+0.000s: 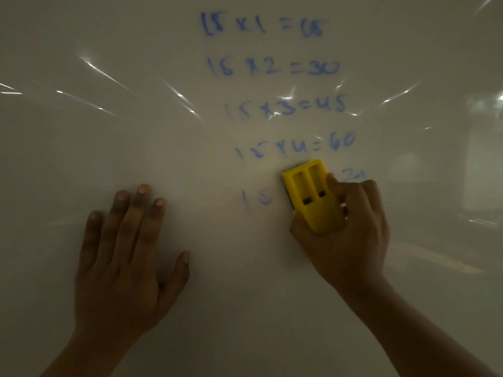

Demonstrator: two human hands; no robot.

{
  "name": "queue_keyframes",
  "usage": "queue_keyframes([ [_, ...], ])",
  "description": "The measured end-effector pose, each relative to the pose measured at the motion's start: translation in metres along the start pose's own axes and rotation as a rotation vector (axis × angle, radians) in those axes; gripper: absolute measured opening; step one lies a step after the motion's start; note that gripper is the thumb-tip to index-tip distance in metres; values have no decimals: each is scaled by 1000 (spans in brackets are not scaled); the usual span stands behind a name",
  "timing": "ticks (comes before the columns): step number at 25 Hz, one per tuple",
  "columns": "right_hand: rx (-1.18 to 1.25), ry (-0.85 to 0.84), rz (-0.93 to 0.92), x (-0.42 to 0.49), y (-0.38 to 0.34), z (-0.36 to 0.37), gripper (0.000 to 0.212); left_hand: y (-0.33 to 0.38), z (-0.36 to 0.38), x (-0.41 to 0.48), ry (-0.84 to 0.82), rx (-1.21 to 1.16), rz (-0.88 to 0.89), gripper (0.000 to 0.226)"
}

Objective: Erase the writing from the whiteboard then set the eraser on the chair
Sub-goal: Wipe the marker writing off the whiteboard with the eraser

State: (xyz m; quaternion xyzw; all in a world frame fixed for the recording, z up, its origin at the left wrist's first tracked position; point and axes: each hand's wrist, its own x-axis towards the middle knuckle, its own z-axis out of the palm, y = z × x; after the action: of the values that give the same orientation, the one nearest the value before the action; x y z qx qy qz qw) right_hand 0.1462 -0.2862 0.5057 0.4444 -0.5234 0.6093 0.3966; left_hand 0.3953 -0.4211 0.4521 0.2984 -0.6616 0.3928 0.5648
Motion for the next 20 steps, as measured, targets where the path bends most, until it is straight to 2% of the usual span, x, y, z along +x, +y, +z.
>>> queue_keyframes([
  [4,11,-189,-356,-23,-26,13,48,-1,-1,0,-12,-4,7,72],
  [6,-11,-205,-353,-13,-22,10,49,-2,-1,0,-22,-4,8,72],
  [9,23,-118,-198,1,-32,15,54,-2,0,0,-18,-5,10,72],
  [13,-32,-274,-486,-14,-31,14,45,-4,0,-1,-12,-4,22,72],
  [14,-49,-276,-467,-7,-16,5,43,-5,0,-1,-2,-8,23,72],
  [15,-67,-242,-356,4,3,-6,42,-4,1,-1,3,-11,22,72],
  [17,-61,-60,-30,31,33,-26,50,-3,3,-1,5,0,17,73],
  [18,-51,15,70,36,39,-29,53,-2,3,-2,2,5,17,73],
  [20,-32,-1,8,25,32,-21,53,-3,3,-1,4,-1,25,73],
])
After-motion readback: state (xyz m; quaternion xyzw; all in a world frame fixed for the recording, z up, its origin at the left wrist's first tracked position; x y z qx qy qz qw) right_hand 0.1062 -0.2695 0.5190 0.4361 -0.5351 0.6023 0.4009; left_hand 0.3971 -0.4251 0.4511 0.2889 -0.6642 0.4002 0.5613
